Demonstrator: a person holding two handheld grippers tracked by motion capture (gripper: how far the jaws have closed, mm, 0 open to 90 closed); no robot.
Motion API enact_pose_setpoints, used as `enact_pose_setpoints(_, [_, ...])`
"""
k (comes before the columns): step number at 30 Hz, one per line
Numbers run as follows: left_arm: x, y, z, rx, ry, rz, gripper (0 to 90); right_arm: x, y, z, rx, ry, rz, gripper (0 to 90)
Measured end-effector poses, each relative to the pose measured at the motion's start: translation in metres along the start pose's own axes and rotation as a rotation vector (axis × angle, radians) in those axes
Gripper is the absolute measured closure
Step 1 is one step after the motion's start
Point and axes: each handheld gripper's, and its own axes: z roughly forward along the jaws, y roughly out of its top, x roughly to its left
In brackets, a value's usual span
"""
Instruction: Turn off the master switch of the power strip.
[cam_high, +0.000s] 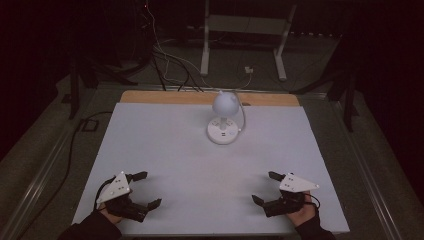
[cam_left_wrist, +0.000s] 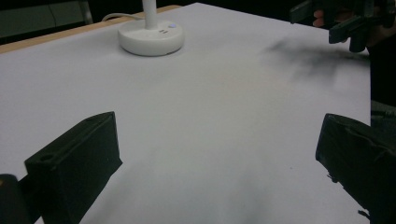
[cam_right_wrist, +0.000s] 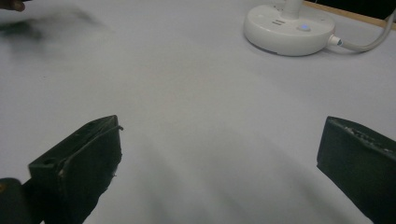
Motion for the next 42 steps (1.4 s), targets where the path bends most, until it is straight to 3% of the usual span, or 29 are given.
enact_pose_setpoints(15, [0.001,0.001,-0.002,-0.011,0.0,-0.017,0.4,0.006,0.003,0.001,0.036,0.018,0.007,0.0])
enact_pose_setpoints(29, [0.0,0.0,0.0,0.02,0.008,-0.007,0.4,0.012,0.011,0.001,0.086,0.025,0.001,0.0])
enact_pose_setpoints(42, [0.001,0.0,0.0,0.014,0.021,-0.018,0.4,0.016,0.027,-0.001,0.101,0.056,0.047,0.0])
